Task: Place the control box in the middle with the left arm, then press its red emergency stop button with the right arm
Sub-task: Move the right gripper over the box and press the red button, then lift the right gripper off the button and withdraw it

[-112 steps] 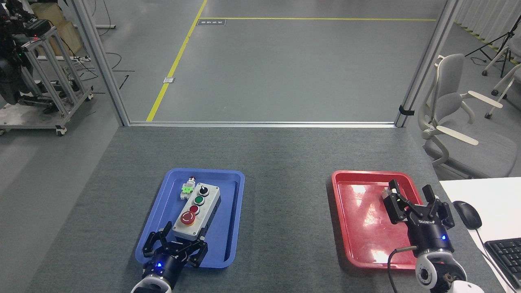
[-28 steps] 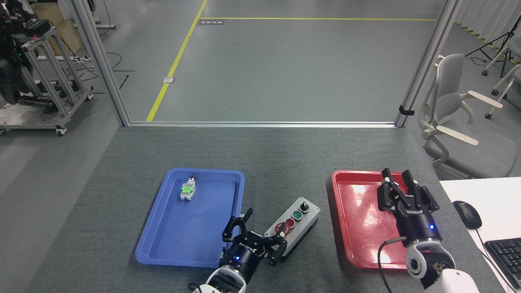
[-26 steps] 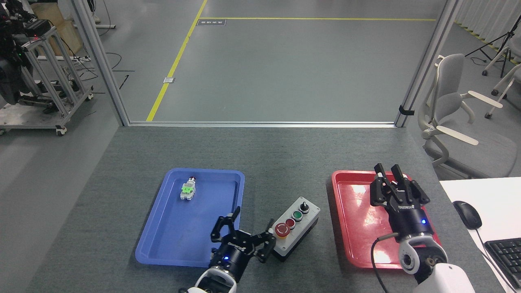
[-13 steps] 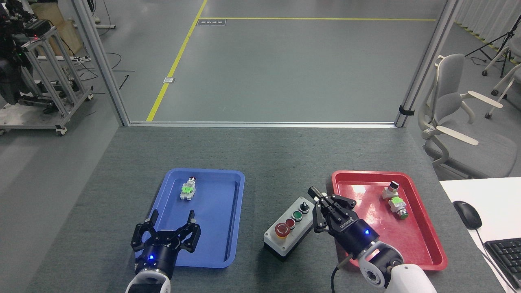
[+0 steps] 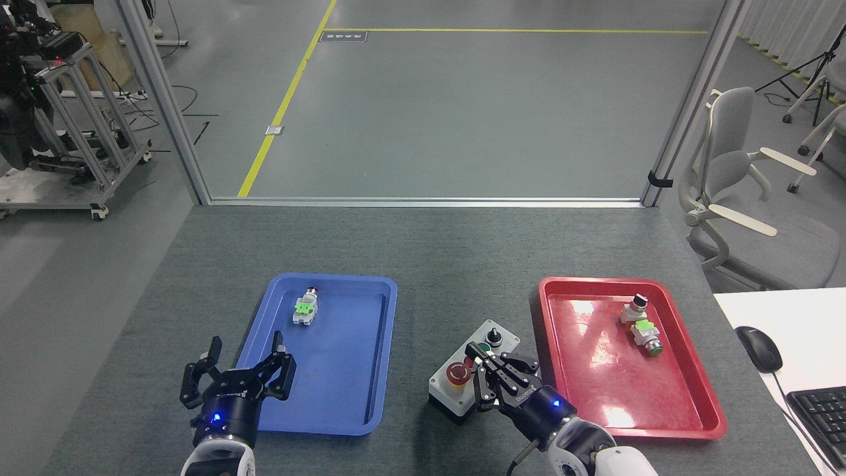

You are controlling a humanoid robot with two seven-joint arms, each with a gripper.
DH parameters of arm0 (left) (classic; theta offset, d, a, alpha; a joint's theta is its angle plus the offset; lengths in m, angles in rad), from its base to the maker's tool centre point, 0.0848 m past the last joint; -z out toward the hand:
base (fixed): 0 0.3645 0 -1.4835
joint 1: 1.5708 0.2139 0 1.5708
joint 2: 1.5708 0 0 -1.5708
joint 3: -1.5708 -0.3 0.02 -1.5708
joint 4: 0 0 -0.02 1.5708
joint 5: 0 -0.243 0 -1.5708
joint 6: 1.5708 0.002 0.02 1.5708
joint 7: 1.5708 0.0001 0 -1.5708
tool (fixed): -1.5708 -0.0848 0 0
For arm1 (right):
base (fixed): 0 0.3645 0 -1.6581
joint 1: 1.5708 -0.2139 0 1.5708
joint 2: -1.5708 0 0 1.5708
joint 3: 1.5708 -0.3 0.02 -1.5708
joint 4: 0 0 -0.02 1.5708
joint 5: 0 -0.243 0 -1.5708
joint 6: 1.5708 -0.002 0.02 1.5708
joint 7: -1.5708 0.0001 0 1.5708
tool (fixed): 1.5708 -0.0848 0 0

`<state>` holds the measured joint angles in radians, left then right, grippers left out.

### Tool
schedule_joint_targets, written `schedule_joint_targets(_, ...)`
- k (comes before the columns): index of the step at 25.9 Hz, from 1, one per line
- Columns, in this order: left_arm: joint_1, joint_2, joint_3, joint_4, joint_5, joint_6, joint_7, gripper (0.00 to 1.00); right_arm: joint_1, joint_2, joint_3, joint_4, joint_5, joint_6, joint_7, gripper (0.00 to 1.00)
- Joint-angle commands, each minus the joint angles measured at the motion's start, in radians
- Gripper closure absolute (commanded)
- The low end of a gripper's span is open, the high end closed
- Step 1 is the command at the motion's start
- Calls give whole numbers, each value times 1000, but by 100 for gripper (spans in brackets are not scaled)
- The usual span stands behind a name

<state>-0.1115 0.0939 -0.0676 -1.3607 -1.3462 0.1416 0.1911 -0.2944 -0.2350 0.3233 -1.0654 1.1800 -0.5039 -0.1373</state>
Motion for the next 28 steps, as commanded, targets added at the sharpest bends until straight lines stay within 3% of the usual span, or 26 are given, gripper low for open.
schedule_joint_targets(1, 3, 1, 2, 0, -1, 7, 4, 1, -2, 13, 3, 15, 1, -1, -5, 100)
schedule_joint_targets(28, 0, 9, -3, 11, -2, -4, 5, 1, 1, 20, 25, 84, 6, -13, -2, 100)
